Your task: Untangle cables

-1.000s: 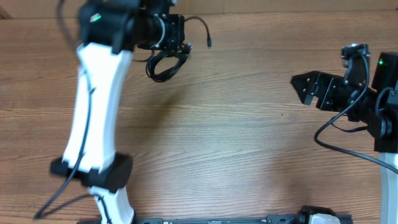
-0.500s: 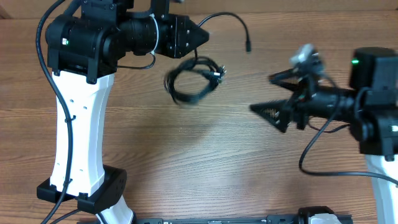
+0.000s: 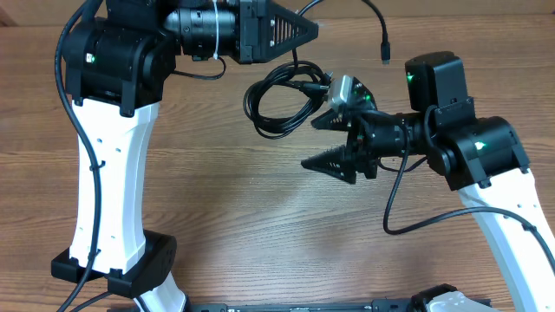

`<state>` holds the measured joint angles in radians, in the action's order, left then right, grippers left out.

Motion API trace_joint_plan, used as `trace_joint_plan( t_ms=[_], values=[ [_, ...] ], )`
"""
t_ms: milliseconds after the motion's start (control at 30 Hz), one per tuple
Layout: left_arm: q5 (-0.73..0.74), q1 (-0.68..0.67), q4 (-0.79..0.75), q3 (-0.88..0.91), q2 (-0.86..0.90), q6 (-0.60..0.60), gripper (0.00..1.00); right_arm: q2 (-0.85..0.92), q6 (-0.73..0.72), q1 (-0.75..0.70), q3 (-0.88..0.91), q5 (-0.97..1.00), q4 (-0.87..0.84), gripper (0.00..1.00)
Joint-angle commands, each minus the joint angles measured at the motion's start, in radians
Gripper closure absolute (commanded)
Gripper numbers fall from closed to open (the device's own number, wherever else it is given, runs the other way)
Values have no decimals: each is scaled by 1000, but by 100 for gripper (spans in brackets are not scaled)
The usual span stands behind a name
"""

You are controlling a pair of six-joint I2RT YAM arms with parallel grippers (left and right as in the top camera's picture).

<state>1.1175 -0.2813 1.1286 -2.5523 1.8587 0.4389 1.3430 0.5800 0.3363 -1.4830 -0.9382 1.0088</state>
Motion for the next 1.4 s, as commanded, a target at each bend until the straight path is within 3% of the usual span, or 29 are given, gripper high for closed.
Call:
trace_joint_plan(
  t_ms=[0,100,200,300,367,533,800,1000,1167,1267,1367],
  values=[
    [95,0,-30,-3,-32,84,96,-5,-8,11,-15,-5,-36,38],
    [96,0,-34,-3,-32,85,96,-5,-49,11,-15,-5,-77,37],
    [93,0,-34,-3,-32,69,96,-5,-60,11,-16,20,-118,24],
    [60,16,-21,-3,-32,28,96,-10,-84,4,-22,123,-194,23],
    [4,33,12,-3,-32,-2,96,-19,-201,-8,-31,254,-280,23],
    [-272,36,100,-3,-32,-29,96,-43,-292,-23,-38,353,-348,20],
    [-685,27,43,-3,-36,127,96,-25,-461,21,-37,279,-343,20],
    [-960,18,42,-3,-36,241,96,-25,-433,108,-37,128,-344,20],
    [-1017,7,43,-3,-36,310,95,-17,-211,203,-36,139,-303,20],
    [-1013,-2,61,-3,-36,317,95,14,-103,257,-35,328,-311,34],
    [-1013,-17,87,-3,-36,328,96,51,-86,278,-35,436,-335,32]
  ],
)
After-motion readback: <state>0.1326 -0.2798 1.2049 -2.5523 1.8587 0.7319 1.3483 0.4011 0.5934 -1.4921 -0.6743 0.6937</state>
